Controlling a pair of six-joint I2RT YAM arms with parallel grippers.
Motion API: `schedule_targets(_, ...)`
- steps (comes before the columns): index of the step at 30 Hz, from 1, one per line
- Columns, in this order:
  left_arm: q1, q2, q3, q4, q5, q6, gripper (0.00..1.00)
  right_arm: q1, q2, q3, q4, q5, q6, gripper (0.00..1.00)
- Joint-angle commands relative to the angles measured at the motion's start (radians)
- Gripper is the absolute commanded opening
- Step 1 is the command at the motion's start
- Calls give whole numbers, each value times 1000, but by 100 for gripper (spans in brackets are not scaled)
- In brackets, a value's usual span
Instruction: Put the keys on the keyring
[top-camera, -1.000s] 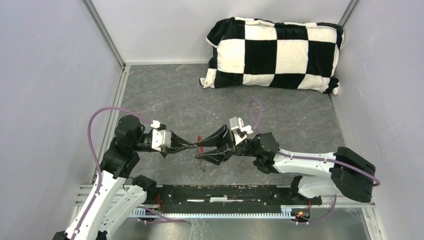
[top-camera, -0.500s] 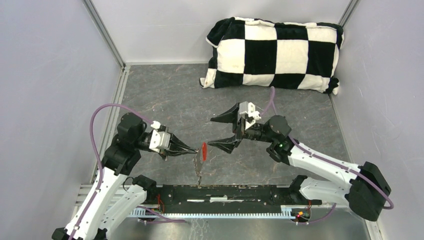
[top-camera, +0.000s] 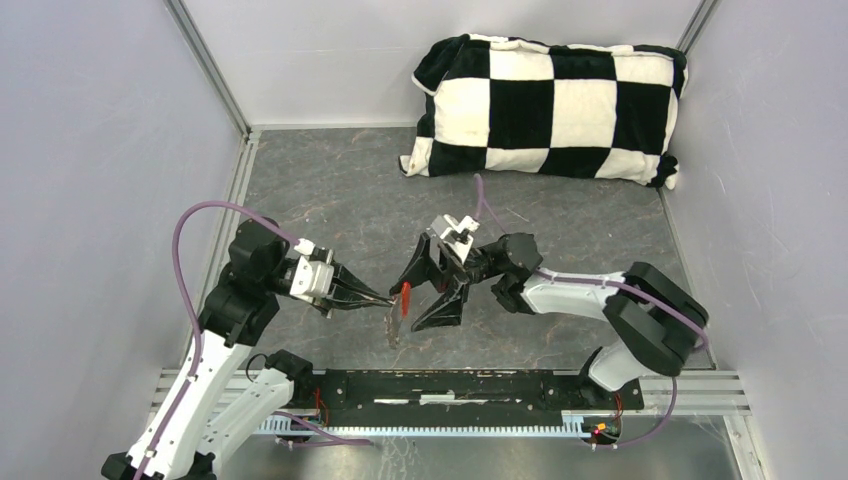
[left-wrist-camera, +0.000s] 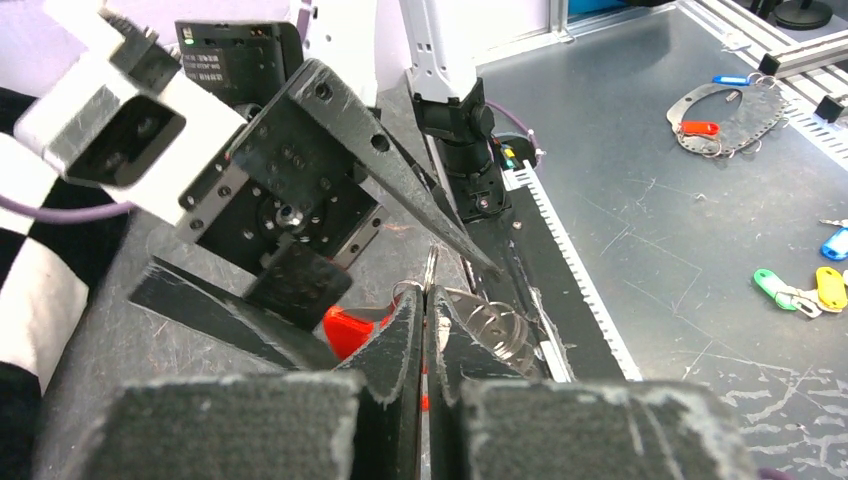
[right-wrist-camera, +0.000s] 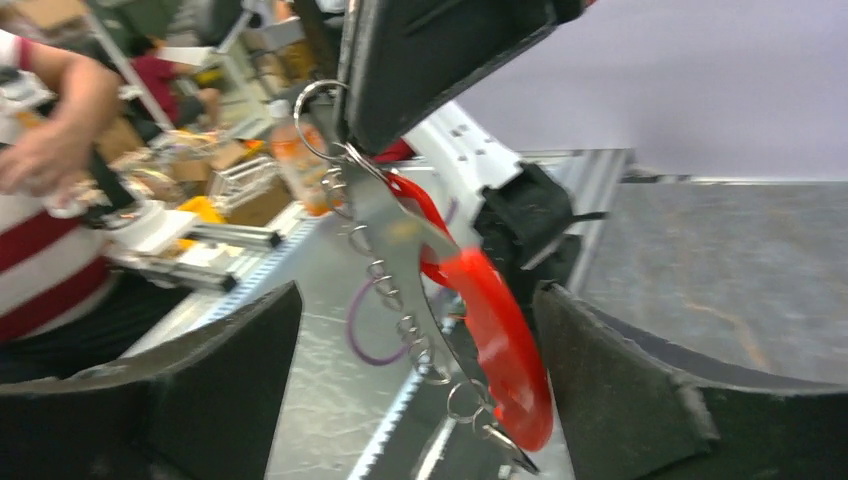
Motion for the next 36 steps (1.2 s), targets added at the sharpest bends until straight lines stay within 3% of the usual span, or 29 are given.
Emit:
schedule_targets(1, -2, 5, 44, 14, 29, 42, 2, 45, 98, 69, 546, -74, 368, 85)
schedule_targets(4, -2, 6, 60, -25, 16, 80, 2, 51, 159, 90, 677, -85, 510, 55)
schedule_targets(8, -2, 2, 81, -78, 0, 122, 2, 45, 138, 58, 660, -101, 503, 24)
schedule_targets(10, -2, -5, 82, -92, -24, 130, 4, 37, 99, 47, 552, -110, 429, 7)
schedule_targets(12, -2, -16, 80, -97, -69, 118, 35, 24, 38, 37, 327, -106, 276, 10)
schedule_targets(13, -2, -23, 76, -96, -94, 110, 47, 18, -8, 44, 121, -102, 155, 10)
schedule_targets(14, -3, -30, 72, -97, -129, 100, 62, 15, -49, 70, -149, -90, -76, 10)
schedule_targets(15, -2, -38, 69, -95, -169, 88, 80, 14, -91, 140, -565, -34, -389, 9)
schedule_targets(16, -2, -40, 70, -95, -217, 67, 88, 19, -113, 234, -974, 62, -624, 7)
schedule_targets(17, -3, -39, 72, -95, -293, 44, 93, 18, -110, 292, -1160, 128, -777, 3)
schedule_targets(19, -1, -29, 76, -89, -419, -7, 99, -3, -71, 391, -1442, 280, -886, 0)
schedule_targets(23, -2, 33, 113, -102, -679, -107, 100, -33, -26, 484, -1642, 697, -970, 2)
schedule_targets(30, 8, 192, 221, -273, -1034, -133, 100, -39, 84, 627, -1744, 1410, -1097, 10)
schedule_targets(33, 44, 218, 201, -269, -1134, -151, 100, -39, 141, 636, -1707, 1578, -1146, 14)
schedule_targets(36, 112, 221, 131, -216, -1195, -161, 100, -37, 207, 635, -1678, 1659, -1158, 12)
